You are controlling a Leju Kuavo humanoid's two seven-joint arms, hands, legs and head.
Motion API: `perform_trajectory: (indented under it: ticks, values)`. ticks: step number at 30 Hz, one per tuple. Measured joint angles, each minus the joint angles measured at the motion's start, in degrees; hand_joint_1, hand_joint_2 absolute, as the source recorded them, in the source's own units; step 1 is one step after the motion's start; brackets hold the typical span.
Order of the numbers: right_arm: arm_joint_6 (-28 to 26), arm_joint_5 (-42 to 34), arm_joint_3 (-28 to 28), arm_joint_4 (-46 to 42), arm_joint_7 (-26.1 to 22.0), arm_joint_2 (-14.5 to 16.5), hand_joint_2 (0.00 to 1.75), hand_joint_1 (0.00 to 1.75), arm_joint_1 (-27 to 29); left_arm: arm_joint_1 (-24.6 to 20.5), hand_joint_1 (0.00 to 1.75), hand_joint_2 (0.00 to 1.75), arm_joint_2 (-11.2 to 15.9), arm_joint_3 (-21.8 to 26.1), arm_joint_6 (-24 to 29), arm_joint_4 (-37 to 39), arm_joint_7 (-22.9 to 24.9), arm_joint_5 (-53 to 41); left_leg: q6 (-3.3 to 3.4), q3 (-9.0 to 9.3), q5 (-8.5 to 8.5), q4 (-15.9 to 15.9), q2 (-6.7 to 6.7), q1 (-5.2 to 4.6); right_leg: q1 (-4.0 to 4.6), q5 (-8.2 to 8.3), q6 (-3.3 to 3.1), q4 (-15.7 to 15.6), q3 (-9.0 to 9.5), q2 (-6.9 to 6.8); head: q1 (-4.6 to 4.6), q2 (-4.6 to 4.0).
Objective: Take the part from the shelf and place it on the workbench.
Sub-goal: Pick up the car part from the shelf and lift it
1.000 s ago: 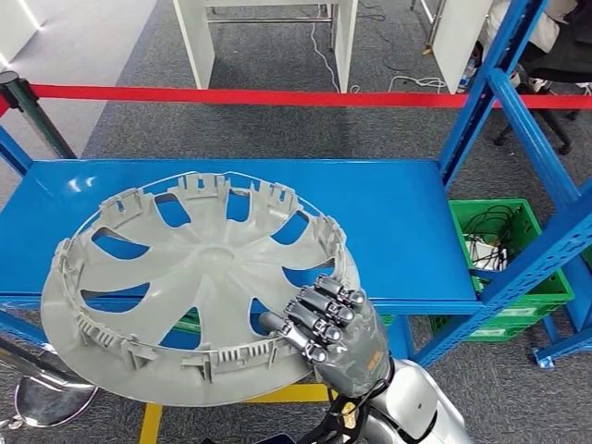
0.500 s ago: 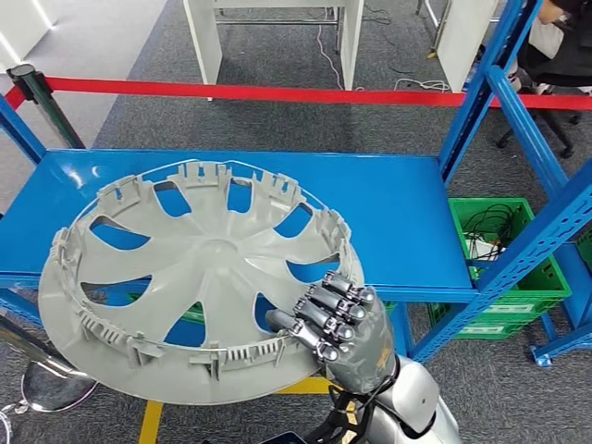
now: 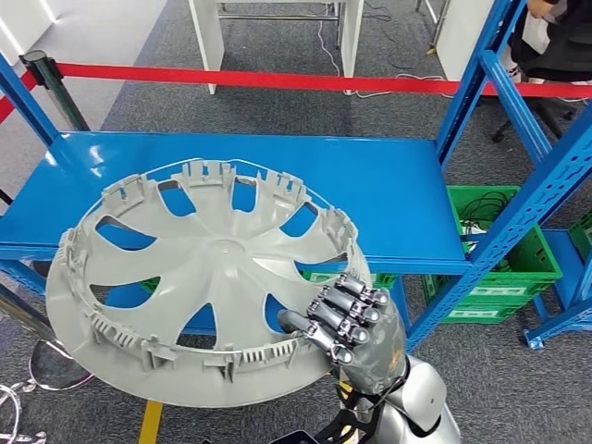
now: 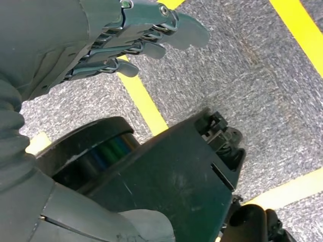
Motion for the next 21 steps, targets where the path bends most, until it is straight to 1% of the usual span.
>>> perform_trajectory:
  ticks: [1, 2, 3, 4, 5, 6, 7, 8, 9, 10, 11, 12, 13, 14, 15, 16, 17, 18, 19, 20, 21]
  values:
    - [0.0, 0.1, -0.1, 0.0, 0.0, 0.1, 1.75, 1.75, 0.1, 0.0, 0.00, 1.75, 0.1, -0.1, 0.1, 0.0, 0.1, -0.1, -0.26, -0.27, 0.35, 0.0, -0.04, -0.01, -0.10, 0.21, -0.23, -0.1, -0.50, -0.07, 0.04, -0.01]
    - [0.0, 0.3, -0.2, 0.0, 0.0, 0.2, 1.75, 1.75, 0.1, 0.0, 0.00, 1.75, 0.2, -0.1, 0.3, 0.0, 0.2, -0.3, -0.58, -0.64, 0.00, 0.3, -0.06, -0.01, -0.22, 0.59, -0.60, -0.2, -0.99, -0.18, 0.00, -0.01]
    - [0.0, 0.5, -0.3, 0.0, 0.0, 0.3, 1.75, 1.75, 0.2, 0.0, 0.00, 1.75, 0.2, -0.2, 0.4, 0.0, 0.4, -0.4, -0.93, -1.15, -1.37, 1.3, -0.06, 0.04, -0.36, 1.15, -1.05, -0.2, -1.58, -0.32, -0.14, -0.01]
    - [0.0, 0.7, -0.5, 0.0, 0.0, 0.5, 1.75, 1.75, 0.2, 0.0, 0.00, 1.75, 0.3, -0.3, 0.5, 0.0, 0.6, -0.6, -1.30, -1.86, -3.76, 3.3, -0.04, 0.17, -0.48, 1.81, -1.43, -0.3, -2.22, -0.48, -0.26, -0.02]
    - [0.0, 0.8, -0.6, 0.0, 0.0, 0.6, 1.75, 1.75, 0.2, 0.0, 0.00, 1.75, 0.3, -0.4, 0.6, 0.0, 0.7, -0.7, -1.68, -2.72, -6.78, 6.6, 0.02, 0.36, -0.46, 2.44, -1.68, -0.2, -2.82, -0.59, -0.42, -0.02]
    - [0.0, 1.0, -0.7, 0.0, 0.0, 0.7, 1.75, 1.75, 0.3, -0.1, 0.00, 1.75, 0.4, -0.5, 0.8, 0.0, 0.9, -0.9, -1.98, -3.56, -9.49, 10.7, 0.05, 0.56, -0.43, 3.07, -1.80, -0.1, -3.59, -0.71, -0.52, -0.02]
    - [0.0, 1.1, -0.9, 0.0, 0.0, 0.8, 1.75, 1.75, 0.4, -0.1, 0.00, 1.75, 0.4, -0.6, 0.9, 0.0, 1.0, -1.0, -2.22, -4.09, -11.15, 14.3, 0.06, 0.73, -0.41, 3.62, -1.82, 0.0, -4.38, -0.83, -0.53, -0.02]
    - [0.0, 1.3, -1.0, 0.0, 0.0, 0.9, 1.75, 1.75, 0.5, -0.2, 0.00, 1.75, 0.4, -0.7, 1.1, 0.0, 1.1, -1.1, -2.38, -3.95, -11.51, 16.4, 0.07, 0.88, -0.40, 4.10, -1.79, 0.2, -5.17, -0.93, -0.52, -0.02]
    - [0.0, 1.4, -1.1, -0.1, 0.0, 0.9, 1.75, 1.75, 0.5, -0.2, 0.00, 1.75, 0.5, -0.8, 1.2, 0.0, 1.2, -1.3, -2.47, -2.89, -10.67, 16.5, 0.07, 1.04, -0.40, 4.53, -1.73, 0.5, -5.95, -1.00, -0.52, -0.02]
    - [0.0, 1.5, -1.3, -0.1, 0.0, 0.9, 1.75, 1.75, 0.6, -0.3, 0.00, 1.75, 0.5, -0.9, 1.3, 0.0, 1.4, -1.3, -2.48, -0.88, -9.18, 14.3, 0.07, 1.17, -0.40, 4.92, -1.61, 0.8, -6.68, -1.04, -0.52, -0.02]
    - [0.0, 1.6, -1.4, -0.2, 0.0, 0.9, 1.75, 1.75, 0.6, -0.4, 0.00, 1.75, 0.5, -1.0, 1.4, 0.0, 1.6, -1.4, -2.42, 1.86, -7.72, 10.6, 0.07, 1.28, -0.40, 5.28, -1.44, 1.0, -7.30, -1.04, -0.53, -0.02]
    - [0.0, 1.6, -1.5, -0.4, 0.0, 0.9, 1.75, 1.75, 0.6, -0.5, 0.00, 1.75, 0.5, -1.1, 1.6, 0.0, 1.8, -1.4, -2.26, 4.78, -6.99, 6.1, 0.06, 1.28, -0.32, 5.62, -1.19, 1.3, -7.85, -1.04, -0.53, -0.02]
    - [0.0, 1.7, -1.7, -0.6, 0.0, 1.0, 1.75, 1.75, 0.6, -0.7, 0.00, 1.75, 0.6, -1.1, 1.7, 0.0, 2.0, -1.4, -2.01, 7.04, -6.87, 2.4, 0.03, 1.24, -0.25, 6.04, -0.88, 1.5, -8.27, -1.05, -0.50, -0.02]
    - [0.0, 1.8, -1.7, -0.8, 0.0, 1.0, 1.75, 1.75, 0.6, -0.9, 0.00, 1.75, 0.6, -1.1, 2.0, 0.0, 2.2, -1.4, -1.71, 8.36, -7.08, -0.1, 0.00, 1.13, -0.21, 6.52, -0.52, 1.5, -8.60, -1.10, -0.47, -0.02]
    - [0.0, 1.9, -1.8, -1.0, 0.0, 1.0, 1.75, 1.75, 0.6, -1.0, 0.00, 1.75, 0.6, -1.1, 2.2, 0.0, 2.4, -1.4, -1.32, 8.70, -7.28, -1.3, -0.04, 0.95, -0.21, 7.07, -0.10, 1.4, -8.89, -1.15, -0.42, -0.02]
    - [0.0, 2.0, -1.9, -1.1, 0.0, 1.0, 1.75, 1.75, 0.6, -1.1, 0.00, 1.75, 0.7, -1.1, 2.4, 0.0, 2.7, -1.4, -0.89, 8.36, -6.96, -1.6, -0.03, 0.88, -0.27, 7.62, 0.34, 1.3, -9.13, -1.18, -0.39, -0.02]
    - [0.0, 2.1, -2.0, -1.2, 0.0, 1.0, 1.75, 1.75, 0.6, -1.1, 0.00, 1.75, 0.8, -1.1, 2.6, 0.0, 2.9, -1.4, -0.42, 7.89, -6.41, -1.7, 0.07, 0.86, -0.38, 7.52, 0.70, 1.4, -9.44, -1.09, -0.40, -0.02]
    - [0.0, 2.2, -2.1, -1.3, 0.0, 1.0, 1.75, 1.75, 0.7, -1.1, 0.00, 1.75, 1.0, -1.1, 2.7, 0.0, 3.1, -1.3, 0.15, 7.32, -5.75, -1.8, 0.18, 0.88, -0.47, 6.30, 1.01, 2.1, -9.97, -0.93, -0.31, -0.02]
    - [0.0, 2.2, -2.2, -1.4, 0.0, 1.0, 1.75, 1.75, 0.7, -1.1, 0.00, 1.75, 1.1, -1.1, 2.9, 0.0, 3.2, -1.3, 0.63, 6.66, -5.03, -2.0, 0.30, 0.93, -0.52, 4.06, 1.22, 3.8, -10.73, -0.72, -0.17, -0.02]
    - [0.0, 2.3, -2.3, -1.4, 0.0, 1.0, 1.75, 1.75, 0.7, -1.2, 0.00, 1.75, 1.2, -1.1, 3.0, 0.0, 3.2, -1.2, 1.00, 5.87, -4.35, -2.0, 0.40, 0.89, -0.58, 1.04, 1.35, 6.7, -11.65, -0.51, 0.00, -0.02]
    - [0.0, 2.3, -2.3, -1.5, 0.0, 1.0, 1.75, 1.75, 0.7, -1.2, 0.00, 1.75, 1.2, -1.1, 3.1, 0.0, 3.3, -1.2, 1.26, 4.95, -3.65, -1.9, 0.40, 0.78, -0.59, -1.89, 1.45, 10.4, -12.63, -0.39, 0.20, -0.02]
